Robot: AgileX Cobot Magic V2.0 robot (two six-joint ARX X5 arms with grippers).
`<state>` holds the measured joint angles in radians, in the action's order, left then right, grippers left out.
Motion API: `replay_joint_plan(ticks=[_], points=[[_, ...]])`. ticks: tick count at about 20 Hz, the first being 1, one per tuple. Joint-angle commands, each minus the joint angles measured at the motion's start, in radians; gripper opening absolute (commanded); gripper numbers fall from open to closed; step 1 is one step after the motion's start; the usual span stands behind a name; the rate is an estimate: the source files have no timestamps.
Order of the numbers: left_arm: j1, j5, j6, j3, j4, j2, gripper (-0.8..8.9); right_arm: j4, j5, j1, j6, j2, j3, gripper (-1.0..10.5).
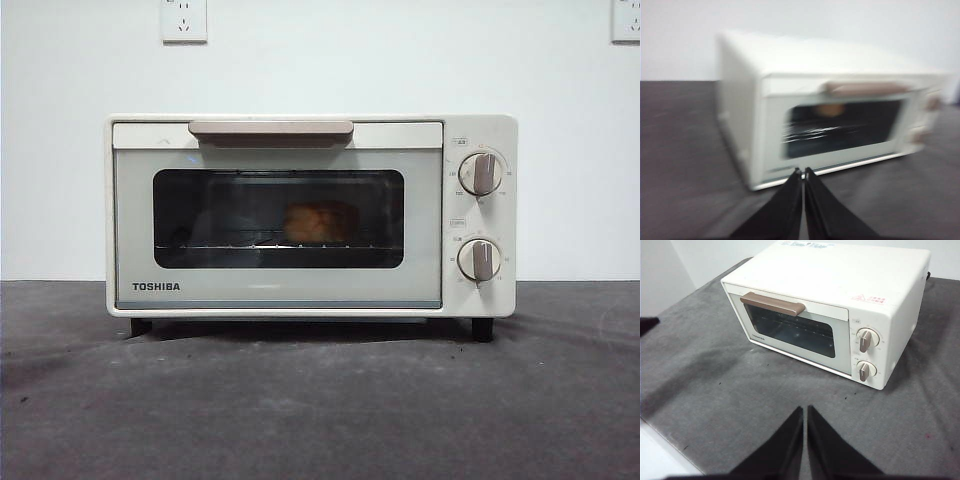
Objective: The left arm flap open the oven, the right arm pick bread and place it into oven, the left arm flap close the oven
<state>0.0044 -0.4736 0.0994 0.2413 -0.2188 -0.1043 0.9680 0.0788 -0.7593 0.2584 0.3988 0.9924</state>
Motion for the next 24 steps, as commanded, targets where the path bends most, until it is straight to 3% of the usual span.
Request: replay_joint_plan(ticks=[1, 8, 24], points=[[0.001, 0.107, -0.057, -0.065, 0.024, 0.040, 0.16, -0.010, 0.001, -0.010, -0.009, 0.004, 0.017, 0.1], [0.001, 0.299, -0.056, -0.174, 0.032, 0.101, 0.16, -0.010, 0.001, -0.010, -0.009, 0.004, 0.017, 0.1], [0.000, 0.430, -0.016, -0.229, 0.032, 0.101, 0.16, -0.010, 0.001, -0.010, -0.009, 0.004, 0.017, 0.1]])
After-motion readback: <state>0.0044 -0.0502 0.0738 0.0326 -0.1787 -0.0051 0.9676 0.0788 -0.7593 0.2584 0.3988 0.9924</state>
